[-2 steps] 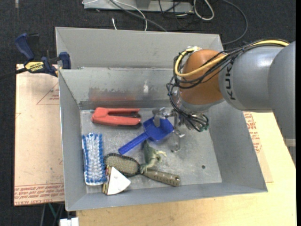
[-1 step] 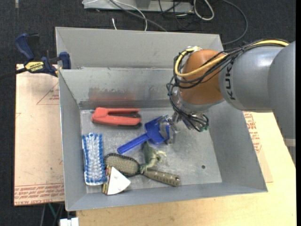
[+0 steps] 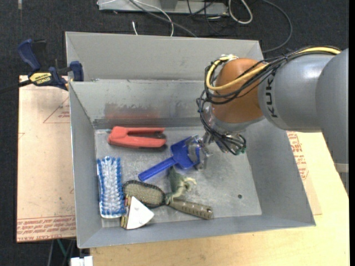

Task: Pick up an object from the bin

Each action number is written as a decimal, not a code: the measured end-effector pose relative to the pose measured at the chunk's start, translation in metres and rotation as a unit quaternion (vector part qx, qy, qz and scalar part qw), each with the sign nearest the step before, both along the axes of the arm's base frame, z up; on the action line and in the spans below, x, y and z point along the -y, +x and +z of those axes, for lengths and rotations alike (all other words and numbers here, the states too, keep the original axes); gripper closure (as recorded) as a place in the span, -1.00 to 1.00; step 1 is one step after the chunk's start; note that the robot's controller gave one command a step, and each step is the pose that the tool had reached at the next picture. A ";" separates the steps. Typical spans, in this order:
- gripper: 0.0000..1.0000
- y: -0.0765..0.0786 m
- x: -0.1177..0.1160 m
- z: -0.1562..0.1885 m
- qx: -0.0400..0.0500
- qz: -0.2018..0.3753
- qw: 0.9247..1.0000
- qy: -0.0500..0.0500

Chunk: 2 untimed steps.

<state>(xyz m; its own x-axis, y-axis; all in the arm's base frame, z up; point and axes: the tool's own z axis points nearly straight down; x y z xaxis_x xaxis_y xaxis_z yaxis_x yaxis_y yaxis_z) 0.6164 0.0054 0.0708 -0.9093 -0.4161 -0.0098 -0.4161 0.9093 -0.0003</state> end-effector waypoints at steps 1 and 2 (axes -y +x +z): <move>1.00 -0.003 -0.001 0.023 -0.006 0.003 1.000 0.000; 1.00 -0.006 -0.014 0.025 -0.002 0.066 0.998 0.000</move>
Offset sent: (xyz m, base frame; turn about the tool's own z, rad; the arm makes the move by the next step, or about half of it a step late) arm -0.0116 0.0225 -0.0008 -0.2128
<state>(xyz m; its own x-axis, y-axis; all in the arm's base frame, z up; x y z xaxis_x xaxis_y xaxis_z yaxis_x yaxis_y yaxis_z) 0.6103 0.0193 0.0958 -0.8465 -0.5323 -0.0059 -0.5323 0.8466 0.0012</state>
